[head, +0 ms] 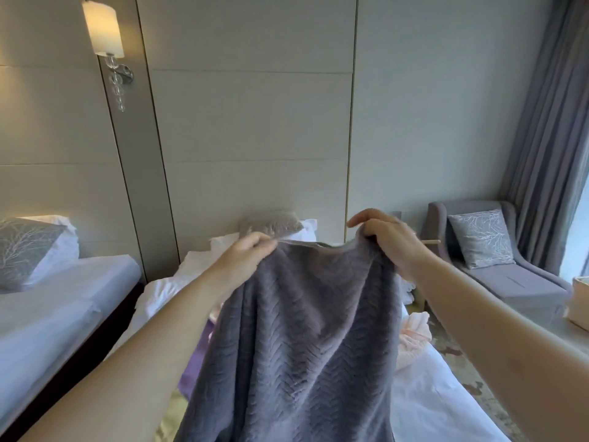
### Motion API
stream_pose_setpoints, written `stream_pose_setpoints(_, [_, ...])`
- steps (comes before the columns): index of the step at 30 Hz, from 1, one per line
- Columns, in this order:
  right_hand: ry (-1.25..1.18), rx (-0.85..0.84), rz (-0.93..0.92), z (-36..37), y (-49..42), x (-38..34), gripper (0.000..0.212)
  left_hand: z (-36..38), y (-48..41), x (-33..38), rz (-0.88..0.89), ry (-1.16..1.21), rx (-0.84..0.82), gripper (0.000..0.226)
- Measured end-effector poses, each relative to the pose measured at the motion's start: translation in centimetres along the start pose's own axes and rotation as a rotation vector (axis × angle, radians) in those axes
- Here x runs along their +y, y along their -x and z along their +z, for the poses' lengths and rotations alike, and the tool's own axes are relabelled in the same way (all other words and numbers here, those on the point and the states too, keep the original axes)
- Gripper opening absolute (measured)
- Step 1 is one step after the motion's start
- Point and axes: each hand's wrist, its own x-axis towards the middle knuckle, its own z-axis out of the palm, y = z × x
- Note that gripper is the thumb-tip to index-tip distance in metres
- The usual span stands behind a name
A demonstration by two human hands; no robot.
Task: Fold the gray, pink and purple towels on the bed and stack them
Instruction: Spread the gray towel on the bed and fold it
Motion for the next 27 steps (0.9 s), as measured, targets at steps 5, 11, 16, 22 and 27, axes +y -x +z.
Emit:
stream_pose_setpoints(5, [0.261,-0.300,-0.131,3.6,0.9,0.6,0.027,3.1,0.1,1.5,0.139,-0.072,-0.136,0.014])
stream_pose_setpoints(11, [0.325,-0.269,-0.191,4.1,0.2,2.0,0.012,2.0,1.4,-2.0,0.076,-0.105,-0.167,0.014])
stream_pose_setpoints(16, [0.380,-0.242,-0.163,4.8,-0.4,4.4,0.011,0.8,3.6,-9.7,-0.171,-0.367,-0.412,0.016])
stream_pose_setpoints(22, [0.515,-0.273,-0.067,3.7,-2.1,8.0,0.020,-2.2,5.2,-16.0,-0.314,-0.391,-0.213,0.045])
stream_pose_setpoints(27, [0.558,-0.356,0.066,6.0,-4.1,10.4,0.013,-1.3,0.5,-14.2,-0.275,-0.188,-0.047,0.016])
